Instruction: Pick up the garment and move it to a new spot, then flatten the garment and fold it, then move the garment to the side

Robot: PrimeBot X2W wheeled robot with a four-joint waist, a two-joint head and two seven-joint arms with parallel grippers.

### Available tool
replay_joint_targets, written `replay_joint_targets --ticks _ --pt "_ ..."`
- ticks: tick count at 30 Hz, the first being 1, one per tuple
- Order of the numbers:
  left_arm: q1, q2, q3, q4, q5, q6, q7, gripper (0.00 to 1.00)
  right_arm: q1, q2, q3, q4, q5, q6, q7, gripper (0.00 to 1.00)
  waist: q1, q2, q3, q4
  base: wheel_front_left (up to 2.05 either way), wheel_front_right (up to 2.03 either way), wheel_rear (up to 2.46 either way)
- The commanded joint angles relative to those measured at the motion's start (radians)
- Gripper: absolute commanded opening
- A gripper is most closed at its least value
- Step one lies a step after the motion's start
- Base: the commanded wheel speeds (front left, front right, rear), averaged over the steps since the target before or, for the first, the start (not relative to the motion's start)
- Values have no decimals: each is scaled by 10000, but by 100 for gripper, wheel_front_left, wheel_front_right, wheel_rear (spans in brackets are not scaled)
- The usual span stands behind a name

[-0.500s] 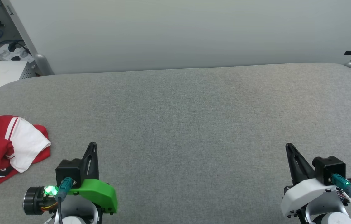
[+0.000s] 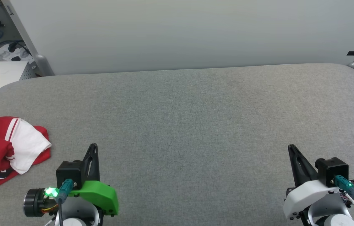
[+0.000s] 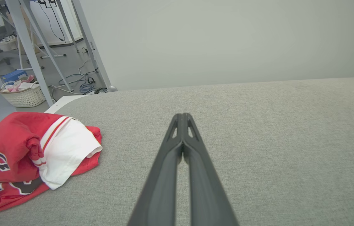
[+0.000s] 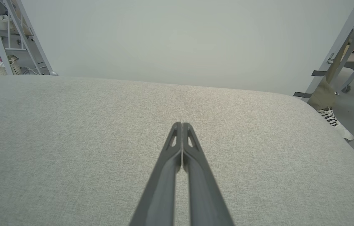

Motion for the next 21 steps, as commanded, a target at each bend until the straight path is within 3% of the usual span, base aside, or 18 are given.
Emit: replay_joint_targets --ticks 1,18,19,21 --pt "-181 -57 1 -18 97 -32 -9 0 -161 19 12 14 -95 -7 -41 0 0 0 0 0 0 0 0" --pt "-181 -57 1 -18 97 -32 -9 0 -161 19 12 14 -95 -7 -41 0 0 0 0 0 0 0 0" --pt "3 0 4 0 -4 0 0 100 3 -2 2 -2 4 0 2 100 0 0 0 0 0 0 0" --pt "11 2 2 4 -6 2 0 100 7 -2 -4 -2 6 0 2 100 0 0 0 0 0 0 0"
